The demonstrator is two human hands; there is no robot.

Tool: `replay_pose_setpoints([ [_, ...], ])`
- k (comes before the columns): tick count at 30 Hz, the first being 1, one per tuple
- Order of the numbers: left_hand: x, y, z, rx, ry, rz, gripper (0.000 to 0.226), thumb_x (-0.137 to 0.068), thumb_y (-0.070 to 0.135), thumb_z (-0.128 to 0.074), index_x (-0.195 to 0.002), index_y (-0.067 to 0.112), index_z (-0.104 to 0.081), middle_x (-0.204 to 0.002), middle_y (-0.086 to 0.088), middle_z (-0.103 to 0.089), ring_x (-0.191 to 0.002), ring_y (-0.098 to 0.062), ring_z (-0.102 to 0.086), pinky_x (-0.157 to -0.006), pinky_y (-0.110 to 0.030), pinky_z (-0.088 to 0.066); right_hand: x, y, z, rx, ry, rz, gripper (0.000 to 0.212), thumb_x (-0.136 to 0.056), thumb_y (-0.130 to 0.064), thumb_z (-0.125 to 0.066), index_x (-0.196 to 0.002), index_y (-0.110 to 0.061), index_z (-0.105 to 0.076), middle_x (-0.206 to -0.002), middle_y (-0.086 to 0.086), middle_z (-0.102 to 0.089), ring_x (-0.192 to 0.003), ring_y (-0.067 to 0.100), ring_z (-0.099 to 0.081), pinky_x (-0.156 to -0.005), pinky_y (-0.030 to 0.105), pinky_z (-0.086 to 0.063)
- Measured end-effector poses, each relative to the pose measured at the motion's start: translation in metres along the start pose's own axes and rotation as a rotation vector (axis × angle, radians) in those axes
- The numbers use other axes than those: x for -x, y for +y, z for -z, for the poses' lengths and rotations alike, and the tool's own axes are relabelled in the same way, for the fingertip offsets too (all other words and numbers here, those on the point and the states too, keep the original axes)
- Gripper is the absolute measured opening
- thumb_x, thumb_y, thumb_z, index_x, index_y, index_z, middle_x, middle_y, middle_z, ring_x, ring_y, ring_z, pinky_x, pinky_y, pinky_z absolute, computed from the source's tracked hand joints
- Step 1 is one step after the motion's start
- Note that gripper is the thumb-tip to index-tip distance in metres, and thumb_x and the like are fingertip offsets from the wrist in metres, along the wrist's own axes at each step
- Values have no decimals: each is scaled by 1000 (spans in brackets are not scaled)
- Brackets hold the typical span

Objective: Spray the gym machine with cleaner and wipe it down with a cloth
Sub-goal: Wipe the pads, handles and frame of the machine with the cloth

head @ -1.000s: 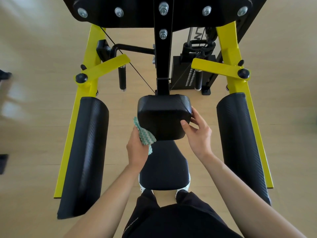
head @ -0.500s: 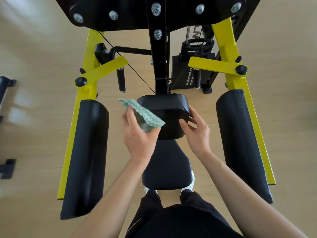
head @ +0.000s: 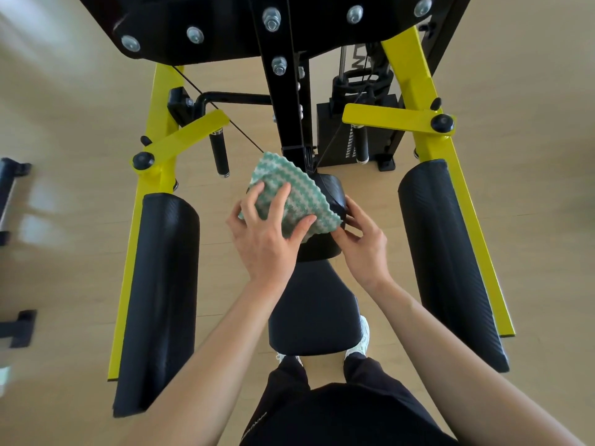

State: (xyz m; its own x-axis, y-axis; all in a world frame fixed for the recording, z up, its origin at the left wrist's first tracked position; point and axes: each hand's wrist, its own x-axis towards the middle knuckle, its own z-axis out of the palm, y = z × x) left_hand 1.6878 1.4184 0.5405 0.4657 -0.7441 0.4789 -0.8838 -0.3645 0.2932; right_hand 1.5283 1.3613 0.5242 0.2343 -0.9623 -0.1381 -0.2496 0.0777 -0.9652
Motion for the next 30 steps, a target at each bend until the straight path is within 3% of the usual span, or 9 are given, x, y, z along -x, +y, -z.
replay_pose_setpoints([
  [4, 9, -7, -7, 0, 30, -126, 50, -95, 52, -70, -137, 25, -66, -142, -9, -53, -121, -38, -48, -99, -43, -46, 14, -2, -4, 41, 147, 46, 58, -92, 2, -66, -144, -20, -57, -127, -8, -58, -117, 1, -58, -100, 31, -55],
  [7, 10, -1, -8, -23, 51, -242, 47, -98, 45, -69, -141, 25, -63, -143, -1, -48, -122, -35, -45, -97, -44, -46, 29, -8, -8, 119, 308, 258, 48, -87, 11, -64, -132, -7, -63, -119, 2, -57, -110, 13, -59, -94, 29, -55],
  [11, 1, 25, -8, -67, 16, -335, 50, -98, 56, -63, -140, 31, -62, -142, 6, -59, -121, -29, -47, -87, -42, -41, 29, -15, -10, 213, 268, 533, 36, -87, 10, -65, -122, 2, -68, -119, 12, -62, -110, 28, -61, -94, 40, -54],
  [14, -12, 34, -1, 71, -53, -414, 47, -99, 43, -65, -142, 23, -62, -143, 5, -62, -123, -26, -51, -87, -41, -44, 23, -16, -11, 223, 271, 600, 36, -88, 12, -62, -123, 5, -67, -125, 14, -63, -115, 31, -61, -99, 43, -52],
  [17, -14, 22, 17, 356, -115, -496, 51, -96, 15, -71, -144, 5, -57, -150, -10, -56, -130, -28, -56, -103, -42, -48, 17, -17, -12, 223, 307, 618, 36, -90, 12, -60, -125, 7, -64, -128, 17, -63, -121, 30, -60, -102, 46, -52],
  [21, -16, -5, 37, 427, -29, -318, 44, -88, -5, -67, -132, -7, -61, -139, -20, -61, -130, -32, -57, -108, -46, -48, 9, -23, -27, 343, 143, 685, 39, -96, -6, -64, -135, 2, -62, -145, 18, -56, -142, 36, -47, -115, 57, -39],
  [25, -23, -21, 31, 377, -50, -184, 42, -92, 9, -63, -133, 0, -62, -136, -13, -64, -125, -29, -58, -100, -47, -52, -9, -18, -41, 664, 34, 681, 57, -99, -46, -62, -151, -24, -51, -163, 11, -37, -154, 40, -23, -117, 67, -27],
  [27, -19, -23, 27, 387, -79, -191, 43, -96, 16, -61, -136, 1, -61, -139, -13, -62, -126, -29, -58, -100, -46, -52, -15, -14, -38, 602, 42, 615, 61, -99, -50, -61, -153, -25, -47, -163, 11, -34, -154, 38, -23, -115, 62, -37],
  [30, -13, -21, 23, 352, -74, -194, 41, -97, 21, -63, -134, 4, -64, -143, -13, -59, -129, -32, -56, -105, -44, -50, -19, -12, -30, 278, 17, 354, 65, -98, -51, -59, -156, -27, -41, -163, 0, -30, -150, 19, -32, -111, 39, -46],
])
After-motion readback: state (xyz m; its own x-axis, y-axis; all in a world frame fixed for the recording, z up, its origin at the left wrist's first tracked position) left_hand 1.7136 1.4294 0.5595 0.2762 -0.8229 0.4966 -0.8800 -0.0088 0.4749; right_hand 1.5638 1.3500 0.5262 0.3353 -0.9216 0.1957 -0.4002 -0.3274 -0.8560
